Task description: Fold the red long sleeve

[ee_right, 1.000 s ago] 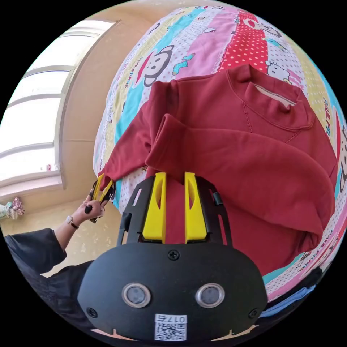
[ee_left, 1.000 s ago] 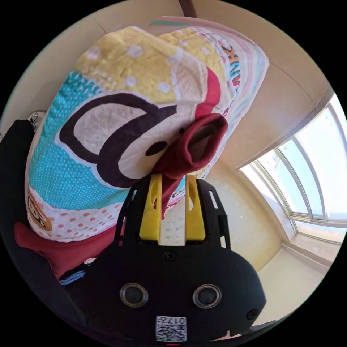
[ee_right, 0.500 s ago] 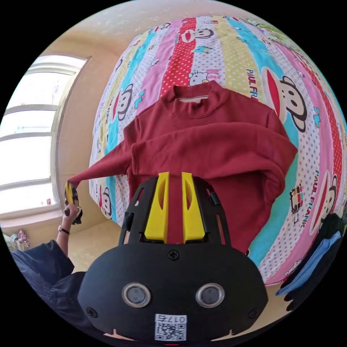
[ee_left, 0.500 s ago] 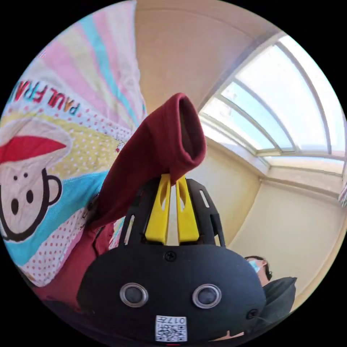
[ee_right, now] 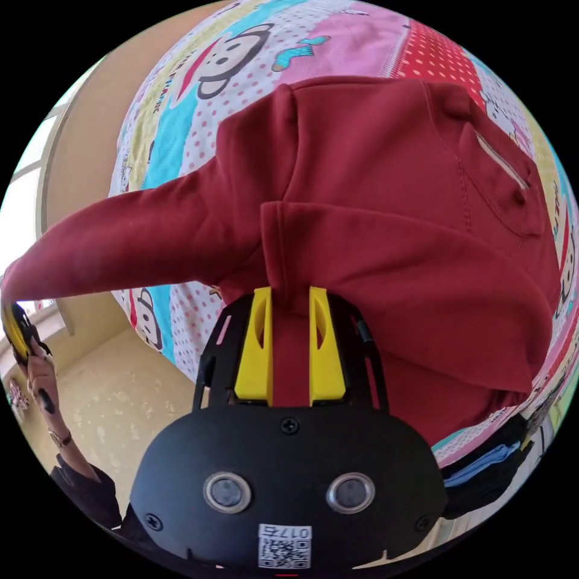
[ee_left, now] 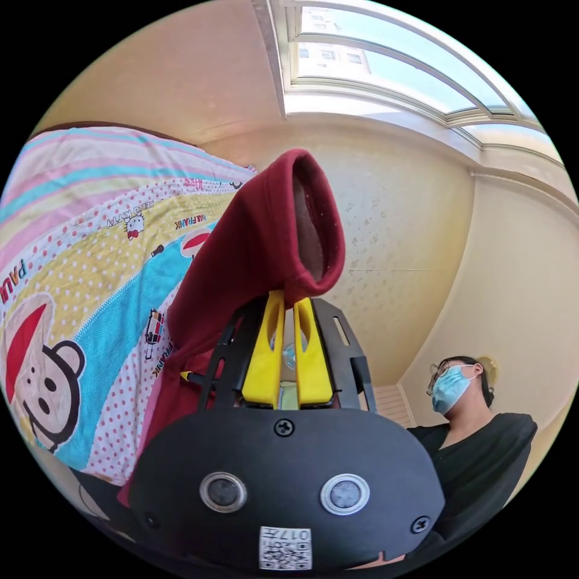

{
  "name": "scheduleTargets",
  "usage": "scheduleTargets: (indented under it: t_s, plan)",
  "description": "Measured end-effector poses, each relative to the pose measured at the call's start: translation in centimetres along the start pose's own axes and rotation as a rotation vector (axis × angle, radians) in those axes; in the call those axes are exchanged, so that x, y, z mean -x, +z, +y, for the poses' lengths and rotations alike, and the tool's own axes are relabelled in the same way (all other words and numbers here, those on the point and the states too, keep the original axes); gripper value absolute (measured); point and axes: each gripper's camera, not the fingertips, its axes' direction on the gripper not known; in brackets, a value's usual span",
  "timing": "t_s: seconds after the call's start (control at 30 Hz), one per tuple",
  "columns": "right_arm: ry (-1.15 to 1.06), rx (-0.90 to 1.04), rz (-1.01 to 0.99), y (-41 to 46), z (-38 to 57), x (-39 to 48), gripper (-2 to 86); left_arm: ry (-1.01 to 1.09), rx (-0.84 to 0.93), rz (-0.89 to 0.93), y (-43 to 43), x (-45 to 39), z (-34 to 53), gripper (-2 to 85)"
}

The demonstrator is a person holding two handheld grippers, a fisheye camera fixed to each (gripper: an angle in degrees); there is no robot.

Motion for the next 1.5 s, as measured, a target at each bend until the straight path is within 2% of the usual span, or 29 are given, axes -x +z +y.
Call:
scheduleTargets:
  t_s: [0.03,0.1,0.2,0.27,0.37,0.4,0.5,0.67,0.77,0.83,0.87,0.93,1.0,1.1,1.23,1.4,1.5]
  plan:
    - [-0.005,-0.007,-0.036,-0.5,0.0,-0.2,5.8,0.021,0.015,0.014,-0.4,0.6,0.9,0.5]
    - [0.064,-0.203,-0.206,-4.7,1.8,-1.9,4.1,0.054,0.048,0.022,-0.8,1.2,2.0,0.4]
    - [0.167,-0.316,-0.383,-7.6,3.2,-4.5,4.2,0.104,0.114,-0.045,-0.7,1.6,3.1,0.2]
    - [0.174,-0.287,-0.425,-7.2,2.5,-5.3,4.7,0.106,0.128,-0.086,-0.2,2.3,3.5,0.3]
    - [0.143,-0.141,-0.5,-5.2,1.2,-6.6,6.3,0.125,0.143,-0.098,1.8,2.6,3.9,0.4]
    - [0.112,-0.186,-0.551,-6.2,2.0,-7.3,6.6,0.14,0.153,-0.104,2.5,2.4,4.1,0.3]
    - [0.05,-0.313,-0.483,-10.1,6.4,-9.4,6.1,0.24,0.283,-0.12,9.2,0.6,6.1,0.3]
    - [0.128,-0.306,-0.436,-11.8,15.8,-16.5,5.2,0.475,0.612,-0.167,28.6,-1.3,15.1,0.8]
    - [0.214,-0.249,-0.44,-11.0,21.7,-21.4,4.6,0.543,0.78,-0.18,40.0,1.4,22.2,2.1]
    - [0.293,-0.226,-0.432,-10.6,25.1,-24.1,4.4,0.538,0.917,-0.216,46.3,5.7,26.9,4.1]
    - [0.344,-0.222,-0.432,-10.4,27.2,-25.6,4.3,0.463,1.04,-0.274,50.0,9.8,29.9,5.8]
    - [0.409,-0.225,-0.433,-10.5,29.9,-27.4,4.3,0.335,1.166,-0.295,52.8,15.1,33.6,7.5]
    - [0.473,-0.245,-0.421,-11.1,32.3,-28.9,4.5,0.252,1.209,-0.278,52.4,18.2,35.6,7.7]
    - [0.528,-0.273,-0.373,-12.4,33.4,-30.0,5.3,0.211,1.226,-0.359,48.3,20.6,36.4,7.8]
    - [0.566,-0.37,-0.264,-15.7,32.2,-30.8,6.0,0.19,1.261,-0.56,39.7,23.5,34.1,7.7]
    - [0.616,-0.552,-0.114,-21.2,28.0,-31.8,4.8,0.097,1.18,-0.833,29.5,26.7,28.4,6.9]
    - [0.58,-0.392,-0.118,-18.4,24.6,-32.0,2.8,0.043,1.081,-1.014,24.0,28.4,25.5,6.6]
